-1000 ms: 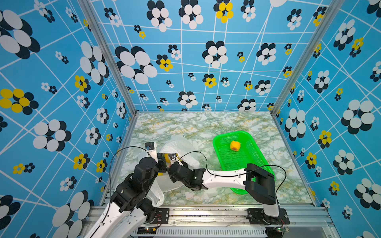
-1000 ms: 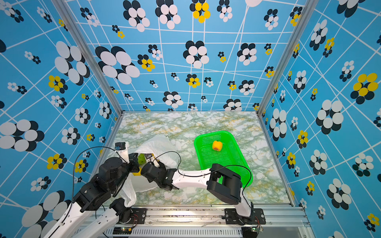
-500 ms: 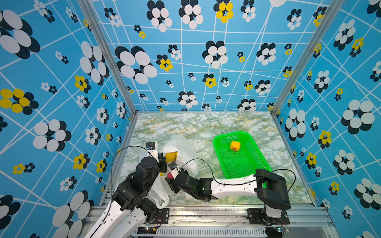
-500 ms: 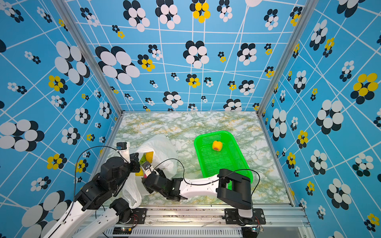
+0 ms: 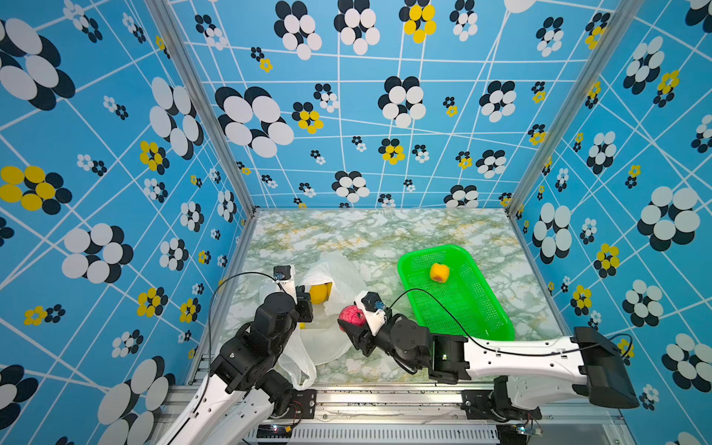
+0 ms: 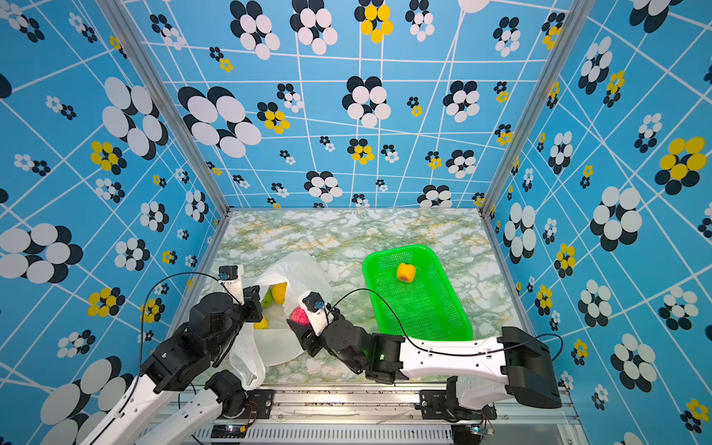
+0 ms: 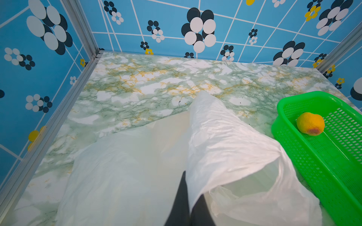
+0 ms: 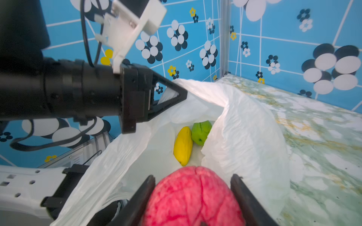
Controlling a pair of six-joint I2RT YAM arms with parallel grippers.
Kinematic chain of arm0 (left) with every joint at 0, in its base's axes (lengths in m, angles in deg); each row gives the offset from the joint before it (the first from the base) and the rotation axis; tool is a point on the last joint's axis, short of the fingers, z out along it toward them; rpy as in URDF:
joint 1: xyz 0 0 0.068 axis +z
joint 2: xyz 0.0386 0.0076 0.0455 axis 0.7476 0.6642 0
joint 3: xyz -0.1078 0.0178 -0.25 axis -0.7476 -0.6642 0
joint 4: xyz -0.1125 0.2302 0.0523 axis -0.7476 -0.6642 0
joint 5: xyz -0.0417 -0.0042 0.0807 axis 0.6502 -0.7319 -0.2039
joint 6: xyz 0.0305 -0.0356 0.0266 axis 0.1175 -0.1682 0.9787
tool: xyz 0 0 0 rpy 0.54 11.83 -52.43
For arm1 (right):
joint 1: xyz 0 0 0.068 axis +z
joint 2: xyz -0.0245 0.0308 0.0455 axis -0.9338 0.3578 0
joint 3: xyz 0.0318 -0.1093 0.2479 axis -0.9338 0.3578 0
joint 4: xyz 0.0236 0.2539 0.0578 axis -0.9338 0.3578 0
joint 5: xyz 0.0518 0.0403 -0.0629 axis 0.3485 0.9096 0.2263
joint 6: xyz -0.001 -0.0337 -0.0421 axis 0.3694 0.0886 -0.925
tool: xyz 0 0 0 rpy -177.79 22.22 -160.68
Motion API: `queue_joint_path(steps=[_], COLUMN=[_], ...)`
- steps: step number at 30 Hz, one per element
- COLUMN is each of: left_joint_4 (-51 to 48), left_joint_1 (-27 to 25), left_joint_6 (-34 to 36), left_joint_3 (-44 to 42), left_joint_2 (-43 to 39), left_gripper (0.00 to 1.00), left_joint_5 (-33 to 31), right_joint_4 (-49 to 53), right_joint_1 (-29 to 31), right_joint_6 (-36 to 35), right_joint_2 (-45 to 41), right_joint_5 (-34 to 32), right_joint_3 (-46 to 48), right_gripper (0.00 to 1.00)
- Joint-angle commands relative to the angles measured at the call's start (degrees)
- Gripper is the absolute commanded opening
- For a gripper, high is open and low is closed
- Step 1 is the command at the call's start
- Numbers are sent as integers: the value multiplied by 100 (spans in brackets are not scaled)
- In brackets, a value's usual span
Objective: Untie the knot of the plastic bag and take out the fruit
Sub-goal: 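Lift the pink fruit out and carry it to the green basket with the right gripper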
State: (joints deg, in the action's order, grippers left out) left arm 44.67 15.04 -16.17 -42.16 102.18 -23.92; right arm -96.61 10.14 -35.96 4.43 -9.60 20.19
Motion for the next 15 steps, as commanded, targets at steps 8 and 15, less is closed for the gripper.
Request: queue_joint_path(steps=[8, 15], left_joint_4=[-114, -210], left_joint_1=[43, 38], left_joint_6=[-29, -59], left_joint_3=[59, 143], left_joint_2=[-10, -20], left_gripper=[0, 0], left_joint_5=[-58, -5], right_joint_4=[1077, 2542], right_joint_1=[-1051, -2660], right_joint_6=[48, 968], right_joint_2=[-2439, -3085], right_joint_5=[-897, -631], right_joint_3=[951, 870], right_gripper=[29, 29])
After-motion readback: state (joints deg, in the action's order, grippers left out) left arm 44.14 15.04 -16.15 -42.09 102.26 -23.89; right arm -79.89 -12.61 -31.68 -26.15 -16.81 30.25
